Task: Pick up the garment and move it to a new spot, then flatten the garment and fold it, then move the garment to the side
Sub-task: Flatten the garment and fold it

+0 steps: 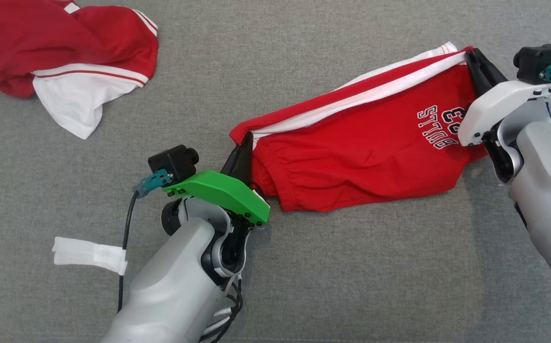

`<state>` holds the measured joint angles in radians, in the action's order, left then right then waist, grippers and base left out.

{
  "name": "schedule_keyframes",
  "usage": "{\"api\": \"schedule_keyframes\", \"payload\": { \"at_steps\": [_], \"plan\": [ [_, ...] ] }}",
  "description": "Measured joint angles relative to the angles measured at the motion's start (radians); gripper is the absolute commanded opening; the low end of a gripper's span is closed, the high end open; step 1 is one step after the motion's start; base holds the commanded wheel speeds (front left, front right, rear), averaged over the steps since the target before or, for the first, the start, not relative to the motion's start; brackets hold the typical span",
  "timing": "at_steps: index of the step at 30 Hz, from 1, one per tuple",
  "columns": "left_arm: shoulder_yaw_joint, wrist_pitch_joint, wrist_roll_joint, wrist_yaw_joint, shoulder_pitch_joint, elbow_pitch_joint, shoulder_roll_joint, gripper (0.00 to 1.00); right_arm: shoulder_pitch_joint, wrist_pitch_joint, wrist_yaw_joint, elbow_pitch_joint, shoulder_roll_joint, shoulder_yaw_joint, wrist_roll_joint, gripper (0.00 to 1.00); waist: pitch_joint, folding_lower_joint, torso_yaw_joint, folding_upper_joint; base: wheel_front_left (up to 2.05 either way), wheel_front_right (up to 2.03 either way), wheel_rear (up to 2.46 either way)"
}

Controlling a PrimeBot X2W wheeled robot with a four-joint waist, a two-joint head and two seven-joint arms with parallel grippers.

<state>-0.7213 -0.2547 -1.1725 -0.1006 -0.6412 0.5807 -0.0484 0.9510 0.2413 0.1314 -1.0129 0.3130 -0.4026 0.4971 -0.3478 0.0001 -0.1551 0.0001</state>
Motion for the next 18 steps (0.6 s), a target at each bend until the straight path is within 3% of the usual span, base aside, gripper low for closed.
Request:
{"api": "schedule_keyframes", "payload": {
  "at_steps": [3, 4, 5, 6, 7, 8, 18],
  "plan": [
    [-0.032, -0.002, -0.010, -0.013, -0.007, -0.002, 0.000, 0.00, 0.028, 0.007, 0.000, -0.046, -0.002, -0.024, 0.001, 0.02, 0.000, 0.0000, -0.007, 0.0000, 0.00, 0.00, 0.00],
    [-0.046, -0.003, -0.011, -0.014, -0.009, -0.002, -0.001, 0.00, 0.036, 0.008, 0.000, -0.062, -0.003, -0.030, 0.002, 0.20, 0.001, 0.0000, -0.008, 0.0000, 0.00, 0.00, 0.00],
    [-0.058, -0.003, -0.013, -0.015, -0.011, -0.003, 0.000, 0.16, 0.044, 0.009, 0.000, -0.077, -0.003, -0.034, 0.002, 0.49, 0.003, 0.0000, -0.010, 0.0000, 0.00, 0.00, 0.00],
    [-0.069, -0.003, -0.013, -0.020, -0.013, -0.003, 0.000, 0.42, 0.050, 0.012, 0.000, -0.090, -0.003, -0.039, 0.002, 0.83, 0.004, 0.0000, -0.011, 0.0000, 0.00, 0.00, 0.00],
    [-0.078, -0.003, -0.012, -0.024, -0.016, -0.002, 0.000, 0.84, 0.056, 0.012, 0.000, -0.103, -0.003, -0.044, 0.002, 1.00, 0.005, 0.0000, -0.013, 0.0000, 0.00, 0.00, 0.00],
    [-0.085, -0.003, -0.010, -0.026, -0.017, -0.003, 0.000, 1.00, 0.061, 0.013, 0.000, -0.112, -0.005, -0.049, 0.002, 1.00, 0.007, 0.0000, -0.015, 0.0000, 0.00, 0.00, 0.00],
    [-0.090, -0.006, 0.069, -0.047, -0.010, -0.018, -0.010, 1.00, 0.081, 0.020, 0.000, -0.124, -0.006, -0.090, 0.011, 1.00, 0.034, 0.0000, -0.021, 0.0000, 0.00, 0.00, 0.00]
  ]
}}
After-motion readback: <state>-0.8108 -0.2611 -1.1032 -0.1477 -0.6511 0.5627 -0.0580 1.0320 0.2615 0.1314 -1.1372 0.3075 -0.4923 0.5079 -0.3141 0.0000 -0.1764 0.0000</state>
